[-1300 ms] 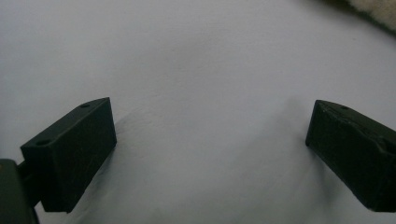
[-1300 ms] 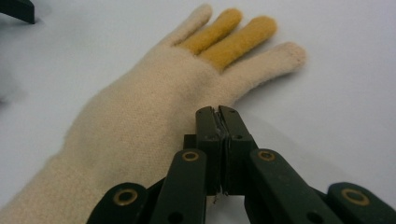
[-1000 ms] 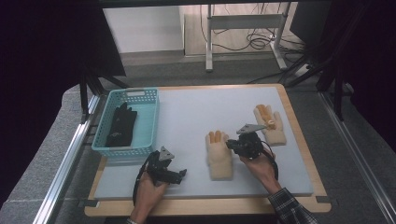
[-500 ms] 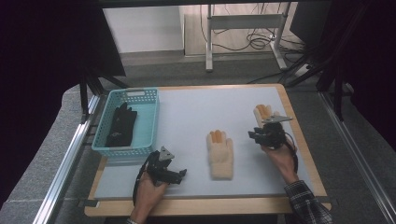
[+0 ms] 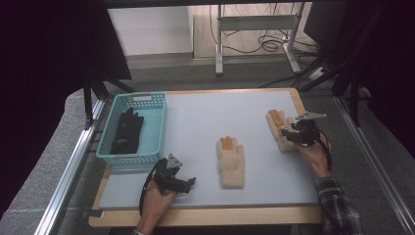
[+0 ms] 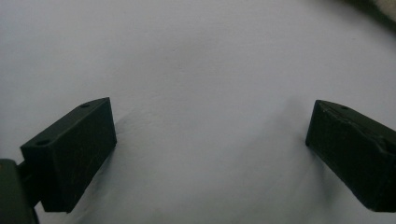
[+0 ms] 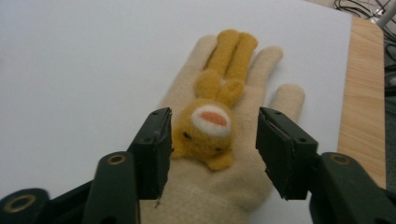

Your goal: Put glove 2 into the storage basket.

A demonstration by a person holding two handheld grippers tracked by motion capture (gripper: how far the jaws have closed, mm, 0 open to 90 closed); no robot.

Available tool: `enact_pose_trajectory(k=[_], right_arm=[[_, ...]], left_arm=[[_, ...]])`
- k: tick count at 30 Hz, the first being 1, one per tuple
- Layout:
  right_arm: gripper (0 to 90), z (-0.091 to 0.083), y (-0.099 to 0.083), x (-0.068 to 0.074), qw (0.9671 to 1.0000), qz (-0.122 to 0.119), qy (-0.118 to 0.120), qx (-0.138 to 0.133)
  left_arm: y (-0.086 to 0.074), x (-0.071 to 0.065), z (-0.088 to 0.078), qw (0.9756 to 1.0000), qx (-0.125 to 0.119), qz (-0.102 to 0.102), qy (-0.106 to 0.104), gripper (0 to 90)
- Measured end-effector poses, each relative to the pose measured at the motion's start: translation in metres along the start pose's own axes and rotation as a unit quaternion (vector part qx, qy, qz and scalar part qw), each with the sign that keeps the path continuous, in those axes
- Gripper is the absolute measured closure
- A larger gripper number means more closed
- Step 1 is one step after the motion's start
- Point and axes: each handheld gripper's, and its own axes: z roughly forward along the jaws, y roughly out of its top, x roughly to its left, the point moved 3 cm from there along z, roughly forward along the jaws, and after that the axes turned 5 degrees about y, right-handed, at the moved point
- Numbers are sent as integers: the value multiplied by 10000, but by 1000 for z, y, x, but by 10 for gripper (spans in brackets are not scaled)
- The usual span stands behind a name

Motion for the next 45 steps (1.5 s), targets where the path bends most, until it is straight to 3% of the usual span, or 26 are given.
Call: enact_pose_trajectory(k=[6, 8, 10, 11, 13, 14, 15, 17, 19, 22, 24, 27, 28, 30, 31, 32, 35, 36, 41, 45], right_arm=[[407, 13, -1, -2, 9993, -273, 199, 133], [431, 22, -4, -2, 9985, -396, 251, 289], [472, 24, -5, -1, 9985, -349, 277, 305], [527, 24, -6, -2, 9991, -94, 320, 275], [539, 24, -5, -2, 9990, 209, 283, 267], [550, 24, -5, -2, 9990, 209, 283, 267], [562, 21, -2, 3, 9977, 645, 41, 220], [561, 18, 0, 10, 9943, 1058, -71, 61], [536, 18, 4, 21, 9918, 1276, -18, -83], [458, 23, 11, 35, 9948, 1019, 14, -74], [443, 22, 13, 36, 9959, 899, 51, -100], [432, 23, 15, 30, 9991, 302, 279, 46], [431, 23, 12, 26, 9993, -87, 347, 143], [423, 24, 8, 23, 9975, -398, 516, 269], [423, 24, 8, 23, 9975, -398, 516, 269], [419, 26, 3, 19, 9951, -625, 661, 382], [420, 28, 1, 15, 9946, -618, 771, 309], [488, 31, 0, 15, 9941, -615, 847, 279], [587, 30, 2, 19, 9970, -302, 649, 297], [596, 23, 4, 26, 9983, -116, 538, 192]], left_arm=[[0, 0, 0, 10000, 0, -1, -1, 21], [0, 0, 0, 10000, 0, -2, 0, 21], [0, 0, 0, 10000, 0, -1, -1, 20], [0, 0, 0, 10000, 0, -1, -1, 21], [0, 0, 0, 10000, 0, -1, -2, 21], [0, 0, 0, 10000, 2, 0, -1, 21], [0, 0, 0, 10000, 1, -1, -1, 21], [0, 0, 0, 10000, -8, -3, -4, 21], [0, 0, 0, 10000, -18, -16, -3, 20], [0, 0, 0, 10000, -11, -14, 0, 21], [0, 0, 0, 10000, -19, -17, -2, 21], [0, 0, 0, 10000, -8, -13, -1, 21], [0, 0, 0, 10000, -8, -14, -1, 21], [0, 0, 0, 10000, 2, -1, -2, 21], [0, 0, 0, 10000, 2, -1, -2, 20], [0, 0, 0, 10000, -9, -4, -5, 20], [0, 0, 0, 10000, -8, -4, -4, 20], [0, 0, 0, 10000, 3, -1, -2, 21], [0, 0, 0, 10000, -7, -3, -5, 21], [0, 0, 0, 10000, 0, -1, -1, 21]])
